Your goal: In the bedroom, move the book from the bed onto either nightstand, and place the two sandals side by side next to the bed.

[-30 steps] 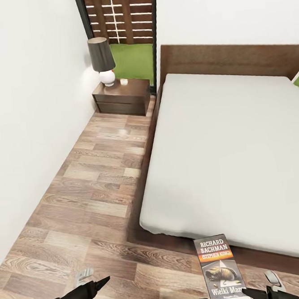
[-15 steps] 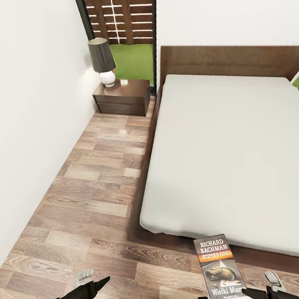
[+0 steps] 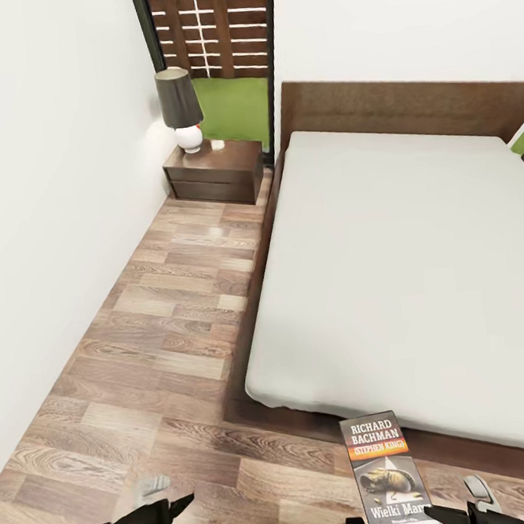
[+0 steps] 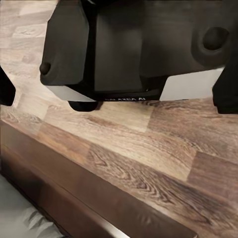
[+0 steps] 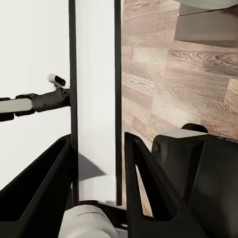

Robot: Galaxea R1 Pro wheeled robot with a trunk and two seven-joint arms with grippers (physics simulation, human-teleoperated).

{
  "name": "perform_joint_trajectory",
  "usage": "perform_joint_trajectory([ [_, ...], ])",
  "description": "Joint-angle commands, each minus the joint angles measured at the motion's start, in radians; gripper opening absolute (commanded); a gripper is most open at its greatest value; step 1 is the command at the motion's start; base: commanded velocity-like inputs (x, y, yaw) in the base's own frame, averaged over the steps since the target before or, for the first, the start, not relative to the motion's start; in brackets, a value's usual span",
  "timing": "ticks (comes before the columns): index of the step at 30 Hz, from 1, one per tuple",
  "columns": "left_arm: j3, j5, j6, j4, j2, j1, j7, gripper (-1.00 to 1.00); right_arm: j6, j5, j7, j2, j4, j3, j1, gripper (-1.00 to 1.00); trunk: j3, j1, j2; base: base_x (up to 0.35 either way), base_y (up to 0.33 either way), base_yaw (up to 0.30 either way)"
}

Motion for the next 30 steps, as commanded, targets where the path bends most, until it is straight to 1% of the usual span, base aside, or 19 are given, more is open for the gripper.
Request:
perform_joint_trajectory([
  [1,0.003,-0.013,0.003,0.001,-0.001,0.0,0.015,1.0,0.007,-0.003,0.004,-0.001,0.001,0.001,0.0,-1.0,0.002,-0.004,0.006,0.0,0.0,0.0],
  [3,-0.006,-0.055,0.001,0.02,-0.014,0.0,0.079,1.0,0.007,-0.004,0.004,0.0,0.001,0.001,0.0,-1.0,0.008,-0.011,0.02,0.0,0.0,0.0],
  [5,-0.01,-0.093,-0.013,0.068,-0.042,0.0,0.118,1.0,0.007,-0.004,0.004,0.0,0.001,0.001,0.0,-1.0,0.015,-0.019,0.034,0.0,0.0,0.0],
  [6,-0.011,-0.109,-0.031,0.082,-0.053,0.0,0.128,1.0,0.007,-0.004,0.004,0.0,0.001,0.001,0.0,-1.0,0.018,-0.023,0.041,0.0,0.0,0.0],
  [7,-0.011,-0.116,-0.042,0.088,-0.058,0.0,0.132,1.0,0.007,-0.005,0.004,0.0,0.001,0.001,0.0,-1.0,0.021,-0.027,0.048,0.0,0.0,0.0],
  [9,-0.012,-0.145,-0.076,0.101,-0.073,0.0,0.14,1.0,0.007,-0.005,0.004,0.0,0.001,0.0,0.0,-1.0,0.027,-0.034,0.062,0.0,0.0,0.0],
  [13,-0.012,-0.179,-0.094,0.107,-0.087,0.0,0.146,1.0,0.007,-0.005,0.004,0.0,0.001,0.0,0.0,-1.0,0.04,-0.05,0.09,0.0,0.0,0.0],
  [14,-0.012,-0.185,-0.097,0.108,-0.088,0.0,0.146,1.0,0.007,-0.005,0.004,0.0,0.001,0.0,0.0,-1.0,0.043,-0.053,0.097,0.0,0.0,0.0],
  [18,-0.011,-0.193,-0.099,0.11,-0.089,0.0,0.147,1.0,0.007,-0.005,0.004,0.0,0.001,-0.001,0.0,-1.0,0.043,-0.053,0.097,0.0,0.0,0.0],
  [30,-0.011,-0.192,-0.102,0.111,-0.09,0.0,0.148,1.0,0.008,-0.005,0.004,-0.001,0.001,-0.001,0.0,-1.0,0.044,-0.053,0.097,0.0,0.0,0.0],
])
